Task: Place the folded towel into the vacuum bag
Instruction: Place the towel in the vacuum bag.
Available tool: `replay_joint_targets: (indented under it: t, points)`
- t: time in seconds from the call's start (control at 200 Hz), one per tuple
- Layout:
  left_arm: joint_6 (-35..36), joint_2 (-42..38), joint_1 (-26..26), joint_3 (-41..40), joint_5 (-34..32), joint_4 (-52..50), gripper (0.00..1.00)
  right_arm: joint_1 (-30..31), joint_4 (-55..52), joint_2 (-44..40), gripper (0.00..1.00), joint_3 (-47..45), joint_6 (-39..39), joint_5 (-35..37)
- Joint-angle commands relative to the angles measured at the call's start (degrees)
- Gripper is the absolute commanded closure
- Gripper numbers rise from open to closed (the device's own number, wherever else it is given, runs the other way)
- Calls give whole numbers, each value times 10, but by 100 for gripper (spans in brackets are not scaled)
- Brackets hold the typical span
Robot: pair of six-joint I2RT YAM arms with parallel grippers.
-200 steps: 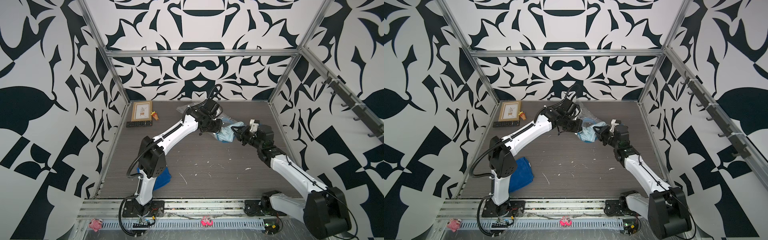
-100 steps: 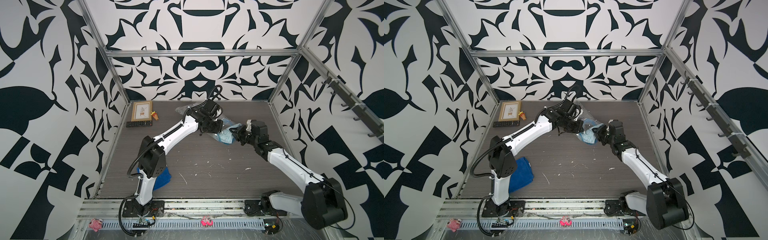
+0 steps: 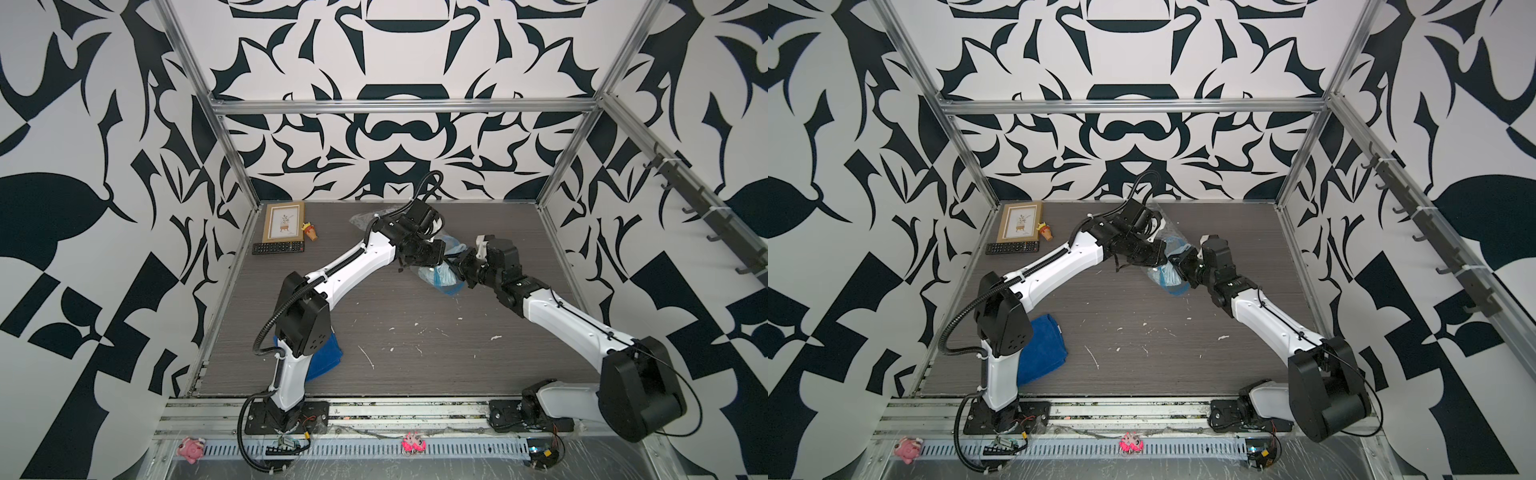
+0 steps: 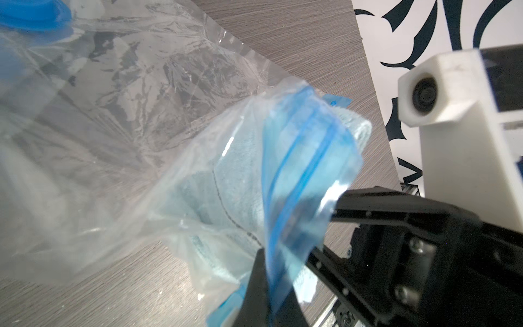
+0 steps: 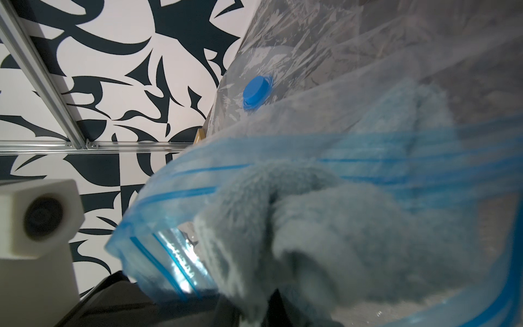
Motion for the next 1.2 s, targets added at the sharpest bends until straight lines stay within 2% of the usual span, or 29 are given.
replay_joint_targets:
  t: [0.0,0.105,0.205,0.36,0.485,0.625,0.69,0.93,1.195]
  points:
    - [5,-38,4,-4,20,14,100,5,-32,-34,74,-5,-28,19]
    - [7,-45,12,-6,17,13,100,3,-103,-65,57,6,-52,54]
    - [10,-49,16,-8,14,11,100,-1,-162,-98,50,22,-76,86]
    - [14,-55,17,-15,9,9,100,-25,-258,-143,46,53,-108,132]
    - [19,-64,17,-30,3,6,100,-74,-302,-168,45,64,-116,137]
    - [35,-76,17,-43,-5,-1,100,-145,-272,-156,44,45,-109,70]
    - [44,-80,17,-47,-6,-6,100,-159,-242,-136,43,40,-101,41]
    - [51,-94,17,-63,-12,-14,100,-160,-182,-45,41,43,-97,27]
    - [60,-100,17,-67,-12,-18,100,-160,-105,7,42,32,-82,18]
